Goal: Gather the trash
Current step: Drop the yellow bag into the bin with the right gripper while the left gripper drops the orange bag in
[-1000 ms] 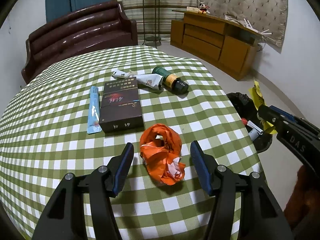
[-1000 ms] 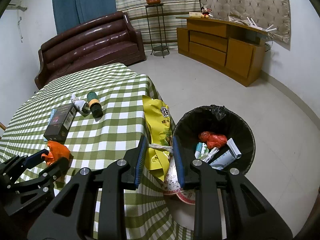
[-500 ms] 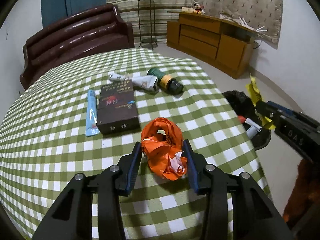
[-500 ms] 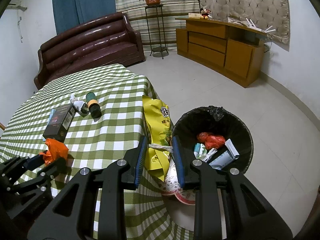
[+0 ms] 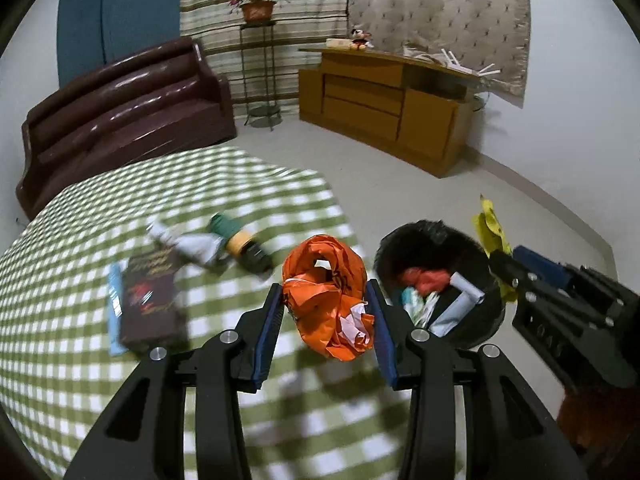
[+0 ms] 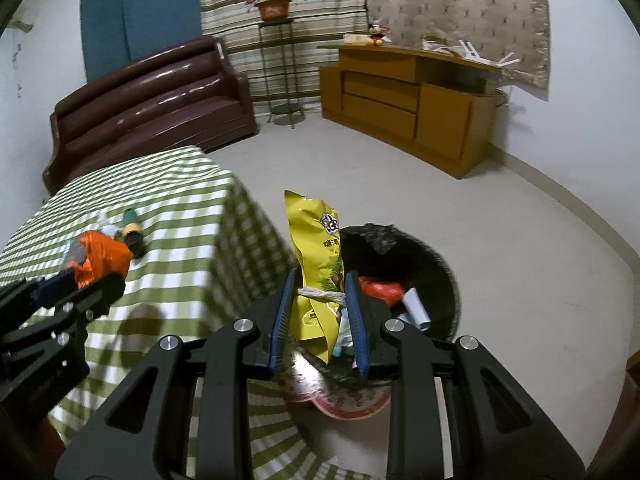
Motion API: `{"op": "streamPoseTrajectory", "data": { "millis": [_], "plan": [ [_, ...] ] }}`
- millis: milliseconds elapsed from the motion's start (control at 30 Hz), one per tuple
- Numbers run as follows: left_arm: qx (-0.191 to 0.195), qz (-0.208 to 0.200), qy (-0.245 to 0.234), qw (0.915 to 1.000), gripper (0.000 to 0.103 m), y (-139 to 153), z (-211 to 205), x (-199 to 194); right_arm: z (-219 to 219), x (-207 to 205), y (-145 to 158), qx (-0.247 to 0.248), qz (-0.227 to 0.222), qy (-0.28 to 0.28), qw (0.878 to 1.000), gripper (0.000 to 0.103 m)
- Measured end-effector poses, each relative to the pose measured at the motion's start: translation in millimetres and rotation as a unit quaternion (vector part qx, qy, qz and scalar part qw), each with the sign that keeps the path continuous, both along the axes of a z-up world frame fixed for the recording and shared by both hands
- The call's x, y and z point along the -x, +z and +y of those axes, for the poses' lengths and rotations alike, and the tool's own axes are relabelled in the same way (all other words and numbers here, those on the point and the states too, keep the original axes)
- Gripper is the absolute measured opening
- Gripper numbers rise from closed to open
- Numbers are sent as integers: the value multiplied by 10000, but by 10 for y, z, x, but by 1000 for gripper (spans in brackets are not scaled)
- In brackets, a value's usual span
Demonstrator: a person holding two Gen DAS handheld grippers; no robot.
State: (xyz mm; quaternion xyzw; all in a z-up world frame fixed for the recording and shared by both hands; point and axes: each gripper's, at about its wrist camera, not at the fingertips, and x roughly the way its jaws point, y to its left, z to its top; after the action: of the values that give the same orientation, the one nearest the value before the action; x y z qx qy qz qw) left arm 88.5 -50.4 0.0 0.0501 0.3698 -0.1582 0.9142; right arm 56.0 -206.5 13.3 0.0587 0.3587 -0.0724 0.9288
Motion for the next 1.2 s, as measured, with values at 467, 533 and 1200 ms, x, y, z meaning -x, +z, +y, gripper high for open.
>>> {"op": "streamPoseTrajectory", "data": {
  "millis": [467,533,1200],
  "plan": [
    [-232,42,-362,9991,42,-93,-873,-453,-528,-191,-220,13,102,-446,9990,26],
    [-297,59,-400,9987,42,-137,-961,-478,-583,-205,-246,-8,104,-483,9988,26],
    [-535,185,-411,9975,64,-237,-1214,-579,-825,-236,-334,-306,104,-646,9974,44]
  ]
}}
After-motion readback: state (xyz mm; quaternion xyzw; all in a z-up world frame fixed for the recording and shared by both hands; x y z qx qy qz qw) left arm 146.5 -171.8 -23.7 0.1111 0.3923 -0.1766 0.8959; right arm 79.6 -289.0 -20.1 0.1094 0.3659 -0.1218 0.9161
